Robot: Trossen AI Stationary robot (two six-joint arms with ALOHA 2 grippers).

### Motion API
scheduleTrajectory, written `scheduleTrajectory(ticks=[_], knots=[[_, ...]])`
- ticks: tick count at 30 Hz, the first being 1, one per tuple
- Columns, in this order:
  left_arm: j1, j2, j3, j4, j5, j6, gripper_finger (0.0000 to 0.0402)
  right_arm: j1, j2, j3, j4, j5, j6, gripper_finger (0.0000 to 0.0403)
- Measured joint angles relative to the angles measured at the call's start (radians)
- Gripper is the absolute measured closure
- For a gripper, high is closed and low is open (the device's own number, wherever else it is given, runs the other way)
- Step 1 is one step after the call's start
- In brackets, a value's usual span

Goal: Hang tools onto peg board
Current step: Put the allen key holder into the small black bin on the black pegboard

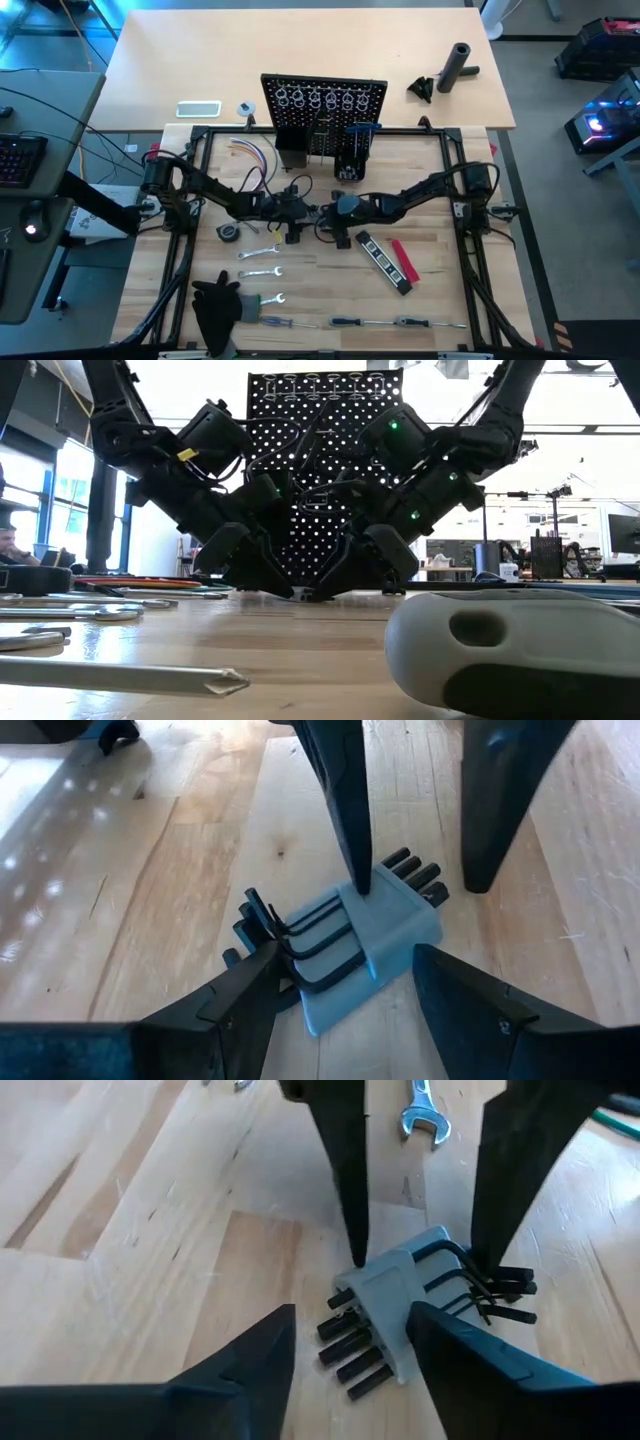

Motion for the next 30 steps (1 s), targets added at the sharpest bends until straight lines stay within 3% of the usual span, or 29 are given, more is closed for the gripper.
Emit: scheduleTrajectory(ticks=[4, 9, 16, 30], knots=[[0.007, 0.0, 0.0, -0.002, 0.015, -0.001, 0.0181, 0.014, 0.0, 0.0, -0.004, 0.016, -0.025, 0.0177], [0.013, 0.0, 0.0, -0.007, 0.025, 0.0, 0.0182, 0.035, 0.0, 0.0, -0.011, 0.032, -0.059, 0.0169], [0.05, 0.0, 0.001, -0.023, 0.12, -0.027, 0.0181, 0.104, 0.0, 0.002, -0.045, 0.257, -0.204, 0.0168], [0.069, 0.001, 0.0, -0.026, 0.159, -0.035, 0.0182, 0.075, 0.003, 0.0, -0.042, 0.266, -0.188, 0.017]])
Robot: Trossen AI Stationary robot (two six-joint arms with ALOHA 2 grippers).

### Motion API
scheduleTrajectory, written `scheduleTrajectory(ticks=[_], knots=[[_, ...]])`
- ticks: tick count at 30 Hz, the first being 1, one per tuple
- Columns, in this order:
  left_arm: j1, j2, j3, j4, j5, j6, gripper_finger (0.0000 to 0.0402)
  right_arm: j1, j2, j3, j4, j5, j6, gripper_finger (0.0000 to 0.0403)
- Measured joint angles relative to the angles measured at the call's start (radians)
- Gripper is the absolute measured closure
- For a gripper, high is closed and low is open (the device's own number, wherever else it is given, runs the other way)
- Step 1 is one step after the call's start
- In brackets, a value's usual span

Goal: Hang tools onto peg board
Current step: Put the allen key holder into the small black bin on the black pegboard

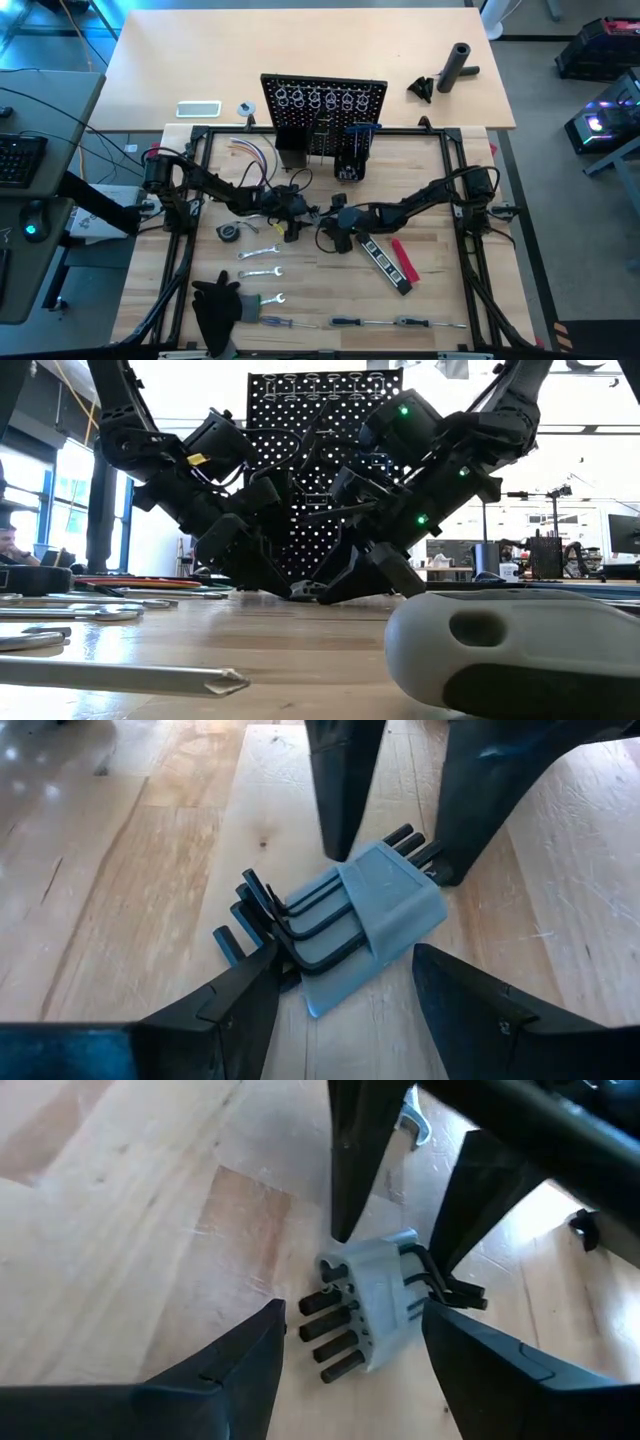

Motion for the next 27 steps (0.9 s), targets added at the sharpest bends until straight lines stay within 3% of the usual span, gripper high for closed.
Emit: scheduleTrajectory(ticks=[10, 16, 21, 27], knots=[[0.001, 0.0, -0.001, 0.021, 0.02, -0.011, 0.0182, 0.001, 0.066, -0.002, 0.087, 0.039, 0.023, 0.0204], [0.002, 0.0, -0.001, 0.023, 0.03, -0.019, 0.0182, 0.024, 0.064, 0.0, 0.1, 0.083, 0.018, 0.0276], [0.002, 0.0, -0.001, 0.024, 0.029, -0.012, 0.0182, 0.056, 0.049, 0.0, 0.093, 0.178, -0.025, 0.034], [-0.026, 0.003, -0.002, 0.03, -0.074, 0.075, 0.0182, 0.065, 0.004, -0.002, 0.061, 0.205, -0.028, 0.0361]])
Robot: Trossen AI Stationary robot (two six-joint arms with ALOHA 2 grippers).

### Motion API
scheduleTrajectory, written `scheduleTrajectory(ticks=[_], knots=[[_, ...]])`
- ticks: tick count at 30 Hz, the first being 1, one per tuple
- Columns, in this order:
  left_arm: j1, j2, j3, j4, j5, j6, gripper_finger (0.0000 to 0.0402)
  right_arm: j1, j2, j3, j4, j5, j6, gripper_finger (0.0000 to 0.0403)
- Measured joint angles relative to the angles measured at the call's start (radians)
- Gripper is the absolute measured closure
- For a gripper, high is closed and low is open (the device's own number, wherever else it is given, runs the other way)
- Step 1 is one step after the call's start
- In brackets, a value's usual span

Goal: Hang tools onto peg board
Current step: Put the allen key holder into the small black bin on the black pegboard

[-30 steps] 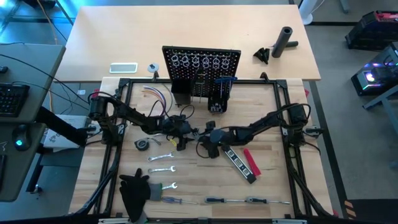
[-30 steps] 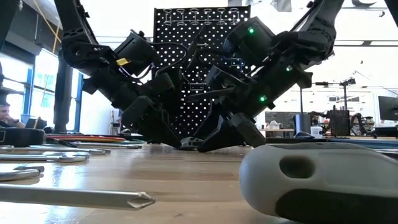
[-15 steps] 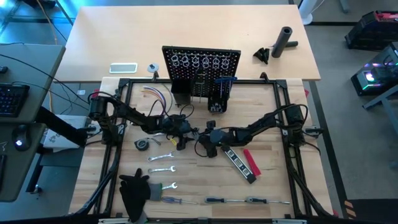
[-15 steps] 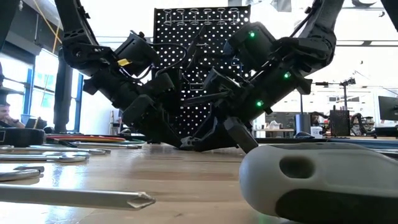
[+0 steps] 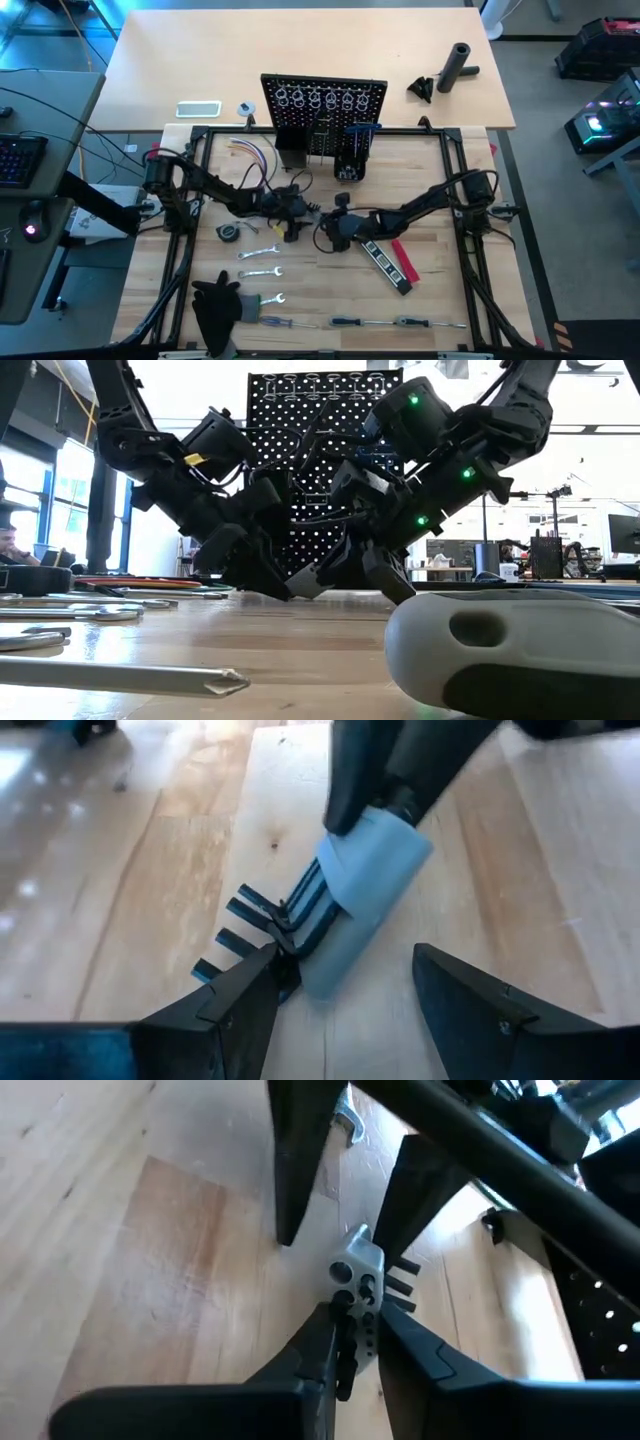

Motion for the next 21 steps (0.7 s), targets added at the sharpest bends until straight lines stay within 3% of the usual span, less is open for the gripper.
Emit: scheduleTrajectory(ticks=[8, 15, 21], knots=[[-0.079, 0.002, 0.016, 0.06, -0.259, 0.13, 0.0182, -0.03, -0.025, 0.0, -0.015, -0.086, 0.117, 0.0359], [-0.078, 0.0, 0.066, -0.021, -0.265, 0.162, 0.0205, -0.031, -0.037, 0.0, -0.017, -0.107, 0.159, 0.036], [-0.079, 0.0, 0.074, -0.032, -0.262, 0.172, 0.0291, -0.031, -0.047, 0.0, -0.035, -0.101, 0.2, 0.0361]])
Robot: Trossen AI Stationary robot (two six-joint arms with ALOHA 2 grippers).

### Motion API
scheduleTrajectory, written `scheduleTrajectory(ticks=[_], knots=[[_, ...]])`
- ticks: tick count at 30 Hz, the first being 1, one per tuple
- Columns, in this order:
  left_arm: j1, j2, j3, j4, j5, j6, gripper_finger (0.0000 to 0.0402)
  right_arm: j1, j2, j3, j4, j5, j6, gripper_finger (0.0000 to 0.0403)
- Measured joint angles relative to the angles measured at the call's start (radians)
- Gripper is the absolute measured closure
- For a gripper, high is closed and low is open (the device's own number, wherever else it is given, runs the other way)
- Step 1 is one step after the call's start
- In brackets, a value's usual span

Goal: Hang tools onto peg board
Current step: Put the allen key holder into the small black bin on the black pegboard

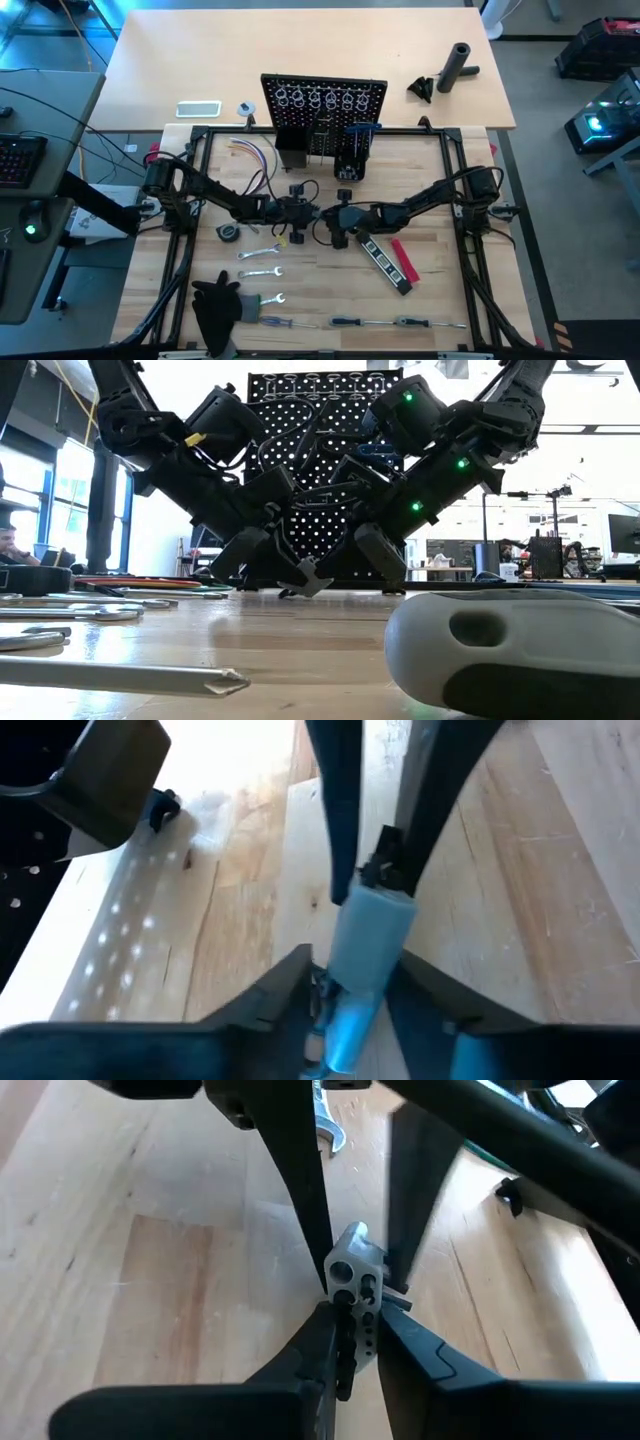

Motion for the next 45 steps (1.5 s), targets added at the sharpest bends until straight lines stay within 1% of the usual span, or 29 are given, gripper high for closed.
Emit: scheduleTrajectory(ticks=[3, 4, 9, 12, 15, 20, 24, 29, 32, 35, 39, 42, 45], knots=[[-0.01, 0.0, 0.0, -0.002, -0.006, 0.018, 0.0341, 0.0, -0.001, 0.001, -0.006, -0.005, 0.014, 0.0361], [-0.013, 0.0, 0.0, -0.001, -0.01, 0.023, 0.0348, 0.0, -0.001, 0.001, -0.007, -0.006, 0.018, 0.0361], [-0.022, 0.0, 0.007, -0.006, -0.011, 0.027, 0.0348, 0.002, -0.002, 0.001, -0.01, -0.008, 0.027, 0.0358], [-0.022, 0.0, 0.015, -0.014, -0.011, 0.026, 0.0348, 0.003, -0.006, 0.001, -0.021, -0.006, 0.043, 0.0347], [-0.022, 0.0, 0.024, -0.005, -0.011, 0.016, 0.0348, 0.007, -0.034, 0.001, -0.078, 0.011, 0.053, 0.0334], [-0.027, -0.003, 0.062, 0.014, -0.056, 0.025, 0.0348, 0.031, -0.124, 0.001, -0.234, 0.108, 0.071, 0.0314], [-0.042, -0.003, 0.111, 0.009, -0.148, 0.096, 0.0348, 0.067, -0.228, 0.001, -0.374, 0.206, 0.105, 0.0303], [-0.045, -0.003, 0.2, 0.003, -0.27, 0.21, 0.0348, 0.132, -0.368, 0.001, -0.612, 0.332, 0.24, 0.03], [-0.029, -0.003, 0.262, -0.008, -0.344, 0.272, 0.0348, 0.178, -0.437, 0.001, -0.766, 0.359, 0.364, 0.03], [-0.008, -0.004, 0.333, -0.078, -0.394, 0.306, 0.0348, 0.225, -0.483, 0.001, -0.888, 0.376, 0.482, 0.03], [0.027, 0.0, 0.432, -0.208, -0.403, 0.311, 0.0348, 0.289, -0.496, 0.001, -0.992, 0.419, 0.59, 0.0299], [0.045, 0.032, 0.489, -0.247, -0.402, 0.337, 0.0348, 0.329, -0.496, 0.001, -1.038, 0.453, 0.646, 0.0299], [0.055, 0.091, 0.556, -0.279, -0.388, 0.364, 0.0348, 0.359, -0.496, 0.001, -1.074, 0.479, 0.698, 0.0299]])
